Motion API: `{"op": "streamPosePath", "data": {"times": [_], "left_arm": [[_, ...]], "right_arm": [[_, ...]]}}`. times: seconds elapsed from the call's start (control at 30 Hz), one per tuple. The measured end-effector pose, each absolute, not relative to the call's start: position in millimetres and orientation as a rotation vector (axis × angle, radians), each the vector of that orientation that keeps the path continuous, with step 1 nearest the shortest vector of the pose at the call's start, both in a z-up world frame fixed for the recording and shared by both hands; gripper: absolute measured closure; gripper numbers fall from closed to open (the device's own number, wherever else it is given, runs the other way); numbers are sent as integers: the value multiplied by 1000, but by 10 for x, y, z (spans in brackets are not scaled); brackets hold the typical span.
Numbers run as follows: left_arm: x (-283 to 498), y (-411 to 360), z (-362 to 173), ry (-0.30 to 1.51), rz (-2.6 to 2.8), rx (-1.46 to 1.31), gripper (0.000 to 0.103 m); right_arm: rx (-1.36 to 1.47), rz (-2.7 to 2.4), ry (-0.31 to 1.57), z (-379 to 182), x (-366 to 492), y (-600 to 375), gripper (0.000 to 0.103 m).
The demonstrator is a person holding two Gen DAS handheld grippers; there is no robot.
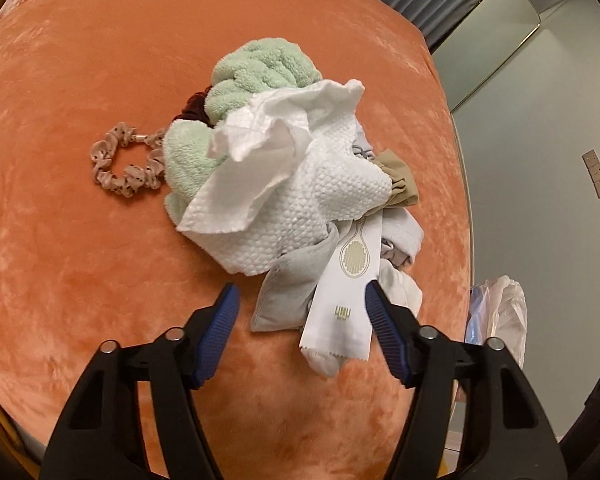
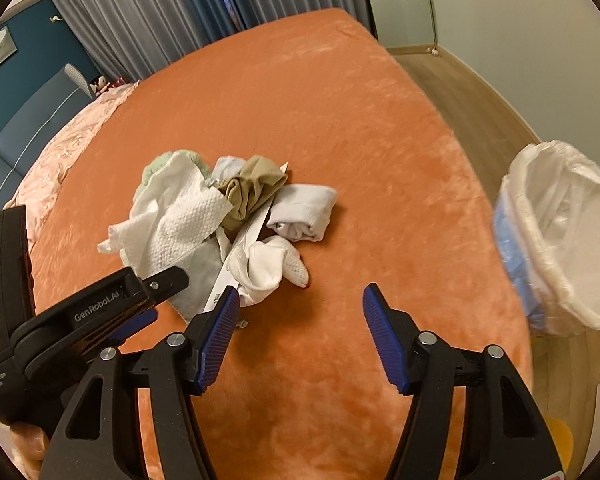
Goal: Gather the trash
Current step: 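Grasp the grey sock with the left gripper while the right gripper grasps white socks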
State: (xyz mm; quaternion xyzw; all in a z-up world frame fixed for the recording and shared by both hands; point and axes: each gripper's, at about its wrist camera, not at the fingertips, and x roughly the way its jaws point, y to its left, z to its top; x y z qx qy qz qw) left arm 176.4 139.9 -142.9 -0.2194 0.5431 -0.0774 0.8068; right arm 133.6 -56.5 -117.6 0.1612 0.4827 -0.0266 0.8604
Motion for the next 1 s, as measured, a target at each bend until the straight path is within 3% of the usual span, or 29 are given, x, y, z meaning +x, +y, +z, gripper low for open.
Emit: {"op": "streamPosePath", "data": {"times": [0.13, 0.2, 0.37, 0.5, 0.73, 1.0], "left_arm": [[1859, 1343, -1520, 1196, -211, -483, 83], [1864, 1333, -1536, 1207, -229, -480, 93], [1834, 1419, -1525, 1203, -229, -477, 96], [1831, 1491, -1552, 1208, -222, -490, 96], [1845, 1530, -1549, 1206, -214, -477, 96], [1824, 1512, -1477, 1197, -224, -473, 97]], "right_arm": [[352, -35, 1047, -1289, 1437, -504, 51], [351, -12, 1063, -1326, 1470, -441, 58], [359, 67, 1099, -1453, 1522, -237, 78], [401, 118, 1127, -1549, 1580, -130, 83], [426, 139, 1162, -1716, 1657, -10, 84], [444, 140, 1151, -1691, 1685, -15, 97]]}}
